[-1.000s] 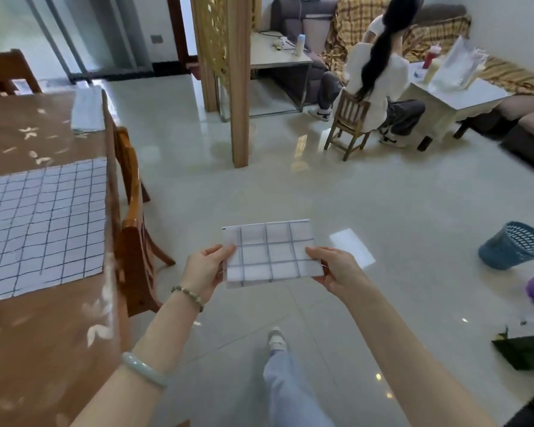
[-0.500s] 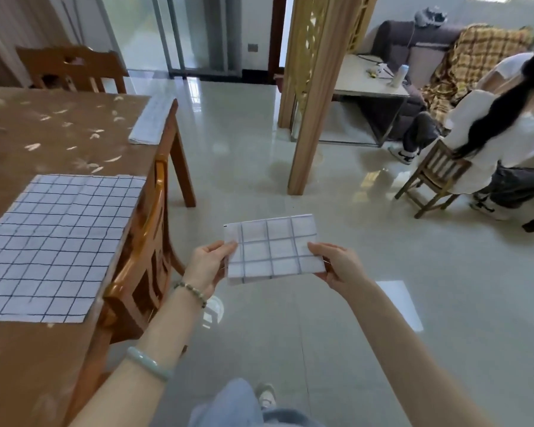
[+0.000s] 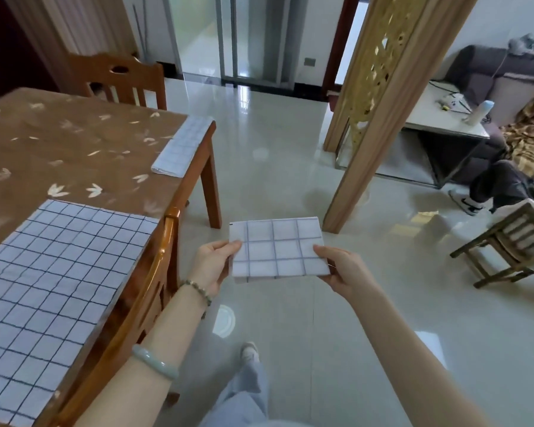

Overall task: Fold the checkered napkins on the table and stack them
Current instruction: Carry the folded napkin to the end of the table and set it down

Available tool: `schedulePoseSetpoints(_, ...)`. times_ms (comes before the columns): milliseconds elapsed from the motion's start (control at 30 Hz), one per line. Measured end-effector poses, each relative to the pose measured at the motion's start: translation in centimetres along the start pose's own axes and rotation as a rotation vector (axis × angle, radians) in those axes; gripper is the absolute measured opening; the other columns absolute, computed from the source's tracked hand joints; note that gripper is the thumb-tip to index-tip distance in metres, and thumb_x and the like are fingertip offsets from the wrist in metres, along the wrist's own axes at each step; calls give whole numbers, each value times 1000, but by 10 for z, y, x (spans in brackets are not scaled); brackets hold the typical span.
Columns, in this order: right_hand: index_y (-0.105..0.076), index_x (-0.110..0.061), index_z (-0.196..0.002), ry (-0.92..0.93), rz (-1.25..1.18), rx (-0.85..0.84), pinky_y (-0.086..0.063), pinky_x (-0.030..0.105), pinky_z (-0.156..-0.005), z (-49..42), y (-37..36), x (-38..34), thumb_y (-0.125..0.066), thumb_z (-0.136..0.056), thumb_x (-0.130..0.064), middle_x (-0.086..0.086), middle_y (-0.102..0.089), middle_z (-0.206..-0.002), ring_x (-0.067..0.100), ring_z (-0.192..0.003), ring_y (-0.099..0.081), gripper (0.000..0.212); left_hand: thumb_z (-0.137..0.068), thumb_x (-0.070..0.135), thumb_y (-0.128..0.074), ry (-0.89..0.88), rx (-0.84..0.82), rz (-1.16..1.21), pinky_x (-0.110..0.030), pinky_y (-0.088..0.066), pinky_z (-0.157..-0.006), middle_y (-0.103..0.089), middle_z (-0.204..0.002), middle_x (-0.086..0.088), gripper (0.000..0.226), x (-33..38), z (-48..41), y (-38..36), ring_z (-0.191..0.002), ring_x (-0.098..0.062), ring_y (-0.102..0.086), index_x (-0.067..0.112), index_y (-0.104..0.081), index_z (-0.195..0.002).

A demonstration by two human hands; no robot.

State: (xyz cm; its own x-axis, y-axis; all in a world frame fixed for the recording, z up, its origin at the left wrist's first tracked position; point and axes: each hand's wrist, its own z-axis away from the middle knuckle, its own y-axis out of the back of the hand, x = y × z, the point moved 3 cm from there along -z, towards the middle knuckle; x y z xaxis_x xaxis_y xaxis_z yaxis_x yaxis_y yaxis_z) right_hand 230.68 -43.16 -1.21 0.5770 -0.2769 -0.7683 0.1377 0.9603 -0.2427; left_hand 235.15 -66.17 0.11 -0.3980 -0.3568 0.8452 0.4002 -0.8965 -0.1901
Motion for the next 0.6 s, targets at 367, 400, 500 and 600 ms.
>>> schedulePoseSetpoints(367,-64,3,-89,-27,60,-82,-58,30,-66,-150,-92,-103,-64,-85,-1,14,-65,-86,22,-77,-63,6,-87,6,-65,-52,147,65,-17,-51,-47,-71,-62,1,9,97,-147,-16,-50,-5,-65,10,-66,-79)
schedulePoseSetpoints(400,-64,4,-91,-33,63,-94,-58,30,-65,-163,-100,-109,-65,-84,-1,15,-65,-86,22,-77,-63,8,-87,6,-65,-52,155,72,-18,-53,-49,-71,-62,2,8,101,-158,-15,-52,-7,-66,9,-66,-79)
schedulePoseSetpoints(500,-64,5,-93,-55,95,-128,-58,30,-66,-202,-121,-126,-66,-83,-2,15,-66,-88,23,-79,-64,12,-86,6,-67,-49,197,96,-25,-55,-61,-72,-66,1,5,113,-192,-10,-63,-15,-67,8,-68,-81)
schedulePoseSetpoints(600,-64,2,-90,-89,147,-160,-59,31,-67,-244,-147,-142,-67,-83,-3,14,-67,-85,23,-78,-64,9,-86,4,-66,-56,253,122,-27,-55,-65,-72,-67,-1,9,126,-227,-7,-64,-16,-66,7,-67,-77)
